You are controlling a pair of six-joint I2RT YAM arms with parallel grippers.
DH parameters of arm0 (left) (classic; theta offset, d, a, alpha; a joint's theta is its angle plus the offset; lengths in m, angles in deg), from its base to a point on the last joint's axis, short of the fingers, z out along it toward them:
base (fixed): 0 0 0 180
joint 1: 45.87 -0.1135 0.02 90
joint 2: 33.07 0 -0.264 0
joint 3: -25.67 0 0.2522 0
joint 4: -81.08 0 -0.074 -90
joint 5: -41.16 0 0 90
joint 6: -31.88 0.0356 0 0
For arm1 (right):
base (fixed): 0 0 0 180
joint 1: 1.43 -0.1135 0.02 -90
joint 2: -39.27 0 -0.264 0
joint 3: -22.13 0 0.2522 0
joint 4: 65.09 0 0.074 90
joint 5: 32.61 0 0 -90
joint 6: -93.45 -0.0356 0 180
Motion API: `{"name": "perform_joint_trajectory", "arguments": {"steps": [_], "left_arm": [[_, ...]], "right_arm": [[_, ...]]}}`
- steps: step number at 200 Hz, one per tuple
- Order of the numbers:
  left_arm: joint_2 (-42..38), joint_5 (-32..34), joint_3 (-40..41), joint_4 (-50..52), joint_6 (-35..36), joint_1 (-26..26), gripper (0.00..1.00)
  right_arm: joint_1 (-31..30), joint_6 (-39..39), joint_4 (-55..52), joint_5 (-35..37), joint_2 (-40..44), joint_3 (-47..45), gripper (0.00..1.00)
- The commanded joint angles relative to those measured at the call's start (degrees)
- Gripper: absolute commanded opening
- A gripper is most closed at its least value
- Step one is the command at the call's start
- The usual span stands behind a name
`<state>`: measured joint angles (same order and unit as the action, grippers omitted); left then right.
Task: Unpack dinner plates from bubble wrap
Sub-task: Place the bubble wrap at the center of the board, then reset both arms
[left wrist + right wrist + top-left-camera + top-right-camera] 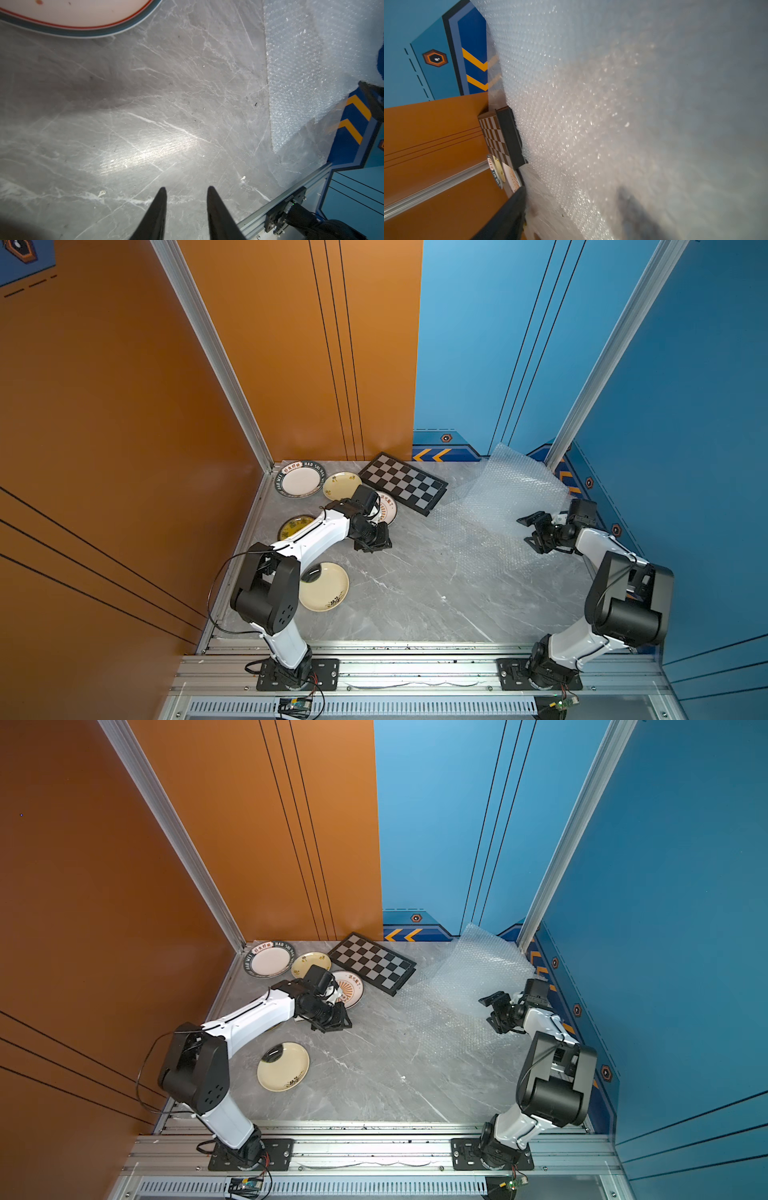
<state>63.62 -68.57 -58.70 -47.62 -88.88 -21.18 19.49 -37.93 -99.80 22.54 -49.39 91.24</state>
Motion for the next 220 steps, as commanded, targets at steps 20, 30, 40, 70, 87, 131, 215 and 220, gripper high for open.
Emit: {"name": "perform_joint_trajectory", "arguments": {"steps": [20,30,40,70,87,131,215,220], "left_arm": [[-9.7,15.1,2.8,0.5,1.6,-4.3,0.8],[-11.9,18.2,4.6,-0.6,2.3,-6.2,0.85],[-14.1,20.0,6.5,-2.2,3.0,-8.4,0.91],[-22.2,25.0,15.9,-13.4,7.9,-14.9,0.98],[-26.6,30.1,20.2,-18.9,12.2,-17.0,0.98],[-31.7,32.9,31.5,-38.3,26.8,-20.8,0.98],[-20.2,19.7,49.2,-80.4,31.1,-25.1,0.98],[-19.5,19.1,49.3,-80.4,31.2,-25.3,0.98]], "right_arm": [[-0.2,15.2,-9.1,18.3,15.5,1.4,1.0],[-1.3,18.2,-3.8,20.9,18.2,-1.6,1.0],[-3.2,21.5,1.7,23.6,19.9,-4.6,1.0],[-9.8,30.6,35.4,28.3,24.2,-22.1,1.0],[-11.0,30.5,45.1,27.9,20.2,-26.1,1.0],[-14.9,33.3,59.7,27.9,9.3,-30.1,1.0],[-19.4,38.2,74.6,30.6,0.1,-34.7,1.0],[-19.6,38.0,75.8,30.9,-0.3,-35.0,1.0]]}}
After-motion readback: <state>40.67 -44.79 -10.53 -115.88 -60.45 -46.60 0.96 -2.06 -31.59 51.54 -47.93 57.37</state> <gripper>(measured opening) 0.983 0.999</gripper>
